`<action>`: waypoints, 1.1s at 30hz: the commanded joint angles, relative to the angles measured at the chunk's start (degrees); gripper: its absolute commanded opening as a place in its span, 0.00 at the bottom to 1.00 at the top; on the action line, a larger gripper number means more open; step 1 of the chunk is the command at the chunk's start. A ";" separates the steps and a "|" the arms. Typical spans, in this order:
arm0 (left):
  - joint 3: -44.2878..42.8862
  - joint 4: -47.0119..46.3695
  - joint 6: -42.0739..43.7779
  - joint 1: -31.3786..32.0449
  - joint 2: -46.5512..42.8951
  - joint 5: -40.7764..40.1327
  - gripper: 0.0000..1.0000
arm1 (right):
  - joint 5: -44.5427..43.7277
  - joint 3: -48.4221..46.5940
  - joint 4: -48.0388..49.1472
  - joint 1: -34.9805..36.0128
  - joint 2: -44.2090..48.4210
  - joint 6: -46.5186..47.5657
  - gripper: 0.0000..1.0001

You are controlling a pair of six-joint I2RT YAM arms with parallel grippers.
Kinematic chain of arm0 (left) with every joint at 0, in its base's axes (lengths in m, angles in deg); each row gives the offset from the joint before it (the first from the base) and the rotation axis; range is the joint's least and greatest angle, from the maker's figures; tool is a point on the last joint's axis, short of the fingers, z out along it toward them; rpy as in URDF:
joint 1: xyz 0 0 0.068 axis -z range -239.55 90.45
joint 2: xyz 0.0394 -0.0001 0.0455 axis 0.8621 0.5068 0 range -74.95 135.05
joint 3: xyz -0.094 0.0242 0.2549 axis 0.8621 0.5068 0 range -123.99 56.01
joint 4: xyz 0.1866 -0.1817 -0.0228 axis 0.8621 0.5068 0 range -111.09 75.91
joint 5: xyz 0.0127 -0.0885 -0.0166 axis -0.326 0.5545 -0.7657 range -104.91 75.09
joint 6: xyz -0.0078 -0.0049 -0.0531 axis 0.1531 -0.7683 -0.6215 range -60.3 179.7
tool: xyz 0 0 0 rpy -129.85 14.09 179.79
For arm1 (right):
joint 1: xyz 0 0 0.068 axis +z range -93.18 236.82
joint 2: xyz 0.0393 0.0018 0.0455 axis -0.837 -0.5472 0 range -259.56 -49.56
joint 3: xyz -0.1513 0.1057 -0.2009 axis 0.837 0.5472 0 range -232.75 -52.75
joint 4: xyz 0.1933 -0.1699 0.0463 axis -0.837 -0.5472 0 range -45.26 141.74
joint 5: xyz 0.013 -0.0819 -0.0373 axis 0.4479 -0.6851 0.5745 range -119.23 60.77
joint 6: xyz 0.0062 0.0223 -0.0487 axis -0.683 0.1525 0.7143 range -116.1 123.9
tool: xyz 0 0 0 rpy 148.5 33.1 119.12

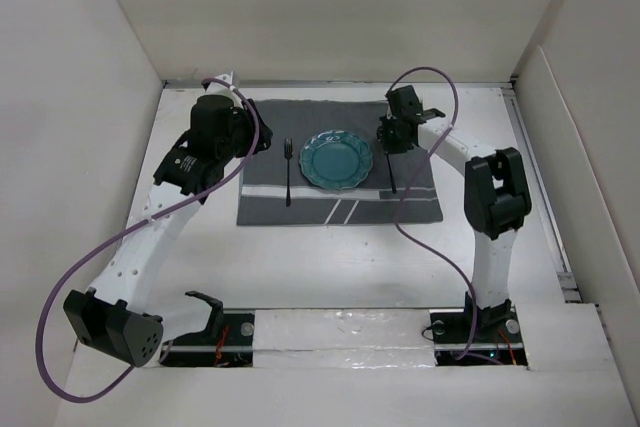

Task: Set the dinner table for one person

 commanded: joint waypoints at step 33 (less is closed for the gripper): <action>-11.28 -2.83 -1.33 0.19 -2.77 -11.12 0.56 | -11.69 15.83 11.39 -4.48 53.28 -14.52 0.77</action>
